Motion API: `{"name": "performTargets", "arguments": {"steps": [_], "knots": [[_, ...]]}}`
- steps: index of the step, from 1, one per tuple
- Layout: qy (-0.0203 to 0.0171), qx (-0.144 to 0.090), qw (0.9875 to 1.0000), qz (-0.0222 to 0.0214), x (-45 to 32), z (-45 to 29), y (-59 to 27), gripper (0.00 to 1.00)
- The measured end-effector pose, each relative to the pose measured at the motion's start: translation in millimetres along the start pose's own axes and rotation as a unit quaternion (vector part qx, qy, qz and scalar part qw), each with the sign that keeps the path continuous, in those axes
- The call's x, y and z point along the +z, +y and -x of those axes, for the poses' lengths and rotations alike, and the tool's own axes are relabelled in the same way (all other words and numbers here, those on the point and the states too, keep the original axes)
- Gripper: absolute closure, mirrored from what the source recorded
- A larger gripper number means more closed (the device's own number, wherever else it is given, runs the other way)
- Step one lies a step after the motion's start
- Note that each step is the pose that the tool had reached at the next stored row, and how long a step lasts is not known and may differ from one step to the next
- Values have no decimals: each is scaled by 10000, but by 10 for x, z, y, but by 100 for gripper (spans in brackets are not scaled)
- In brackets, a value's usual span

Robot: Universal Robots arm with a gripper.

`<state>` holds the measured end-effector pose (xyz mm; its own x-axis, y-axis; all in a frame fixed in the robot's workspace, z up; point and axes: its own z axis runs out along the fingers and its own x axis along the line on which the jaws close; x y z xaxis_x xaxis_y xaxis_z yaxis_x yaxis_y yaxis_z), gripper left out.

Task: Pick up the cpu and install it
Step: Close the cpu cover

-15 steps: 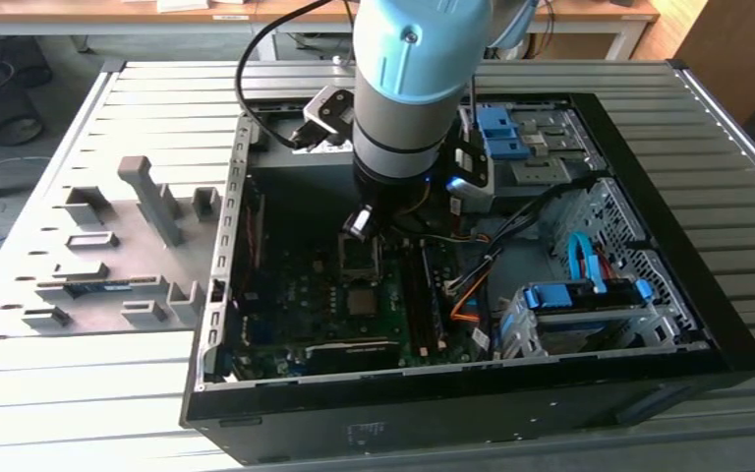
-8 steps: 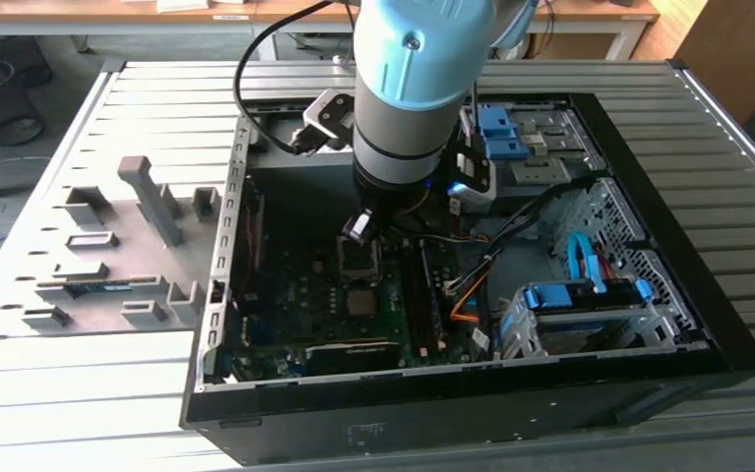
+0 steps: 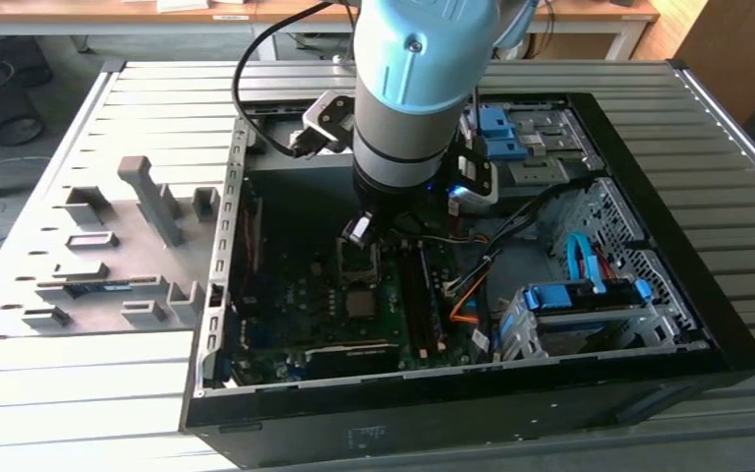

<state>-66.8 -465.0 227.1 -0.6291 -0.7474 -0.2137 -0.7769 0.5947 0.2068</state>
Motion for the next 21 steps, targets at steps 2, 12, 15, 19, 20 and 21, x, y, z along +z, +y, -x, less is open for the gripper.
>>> {"name": "performTargets", "arguments": {"steps": [2,12,15,19,20,21], "knots": [[0,0,10000,0,-8,-9,-7,90],[1,0,10000,0,-62,-25,-18,90],[0,-1,10000,0,-84,-23,-15,90],[6,-1,10000,-5,-98,-24,-16,90],[10,-1,10000,-8,-99,-24,-16,90],[14,-1,10000,-11,-101,-25,-17,90]]}}
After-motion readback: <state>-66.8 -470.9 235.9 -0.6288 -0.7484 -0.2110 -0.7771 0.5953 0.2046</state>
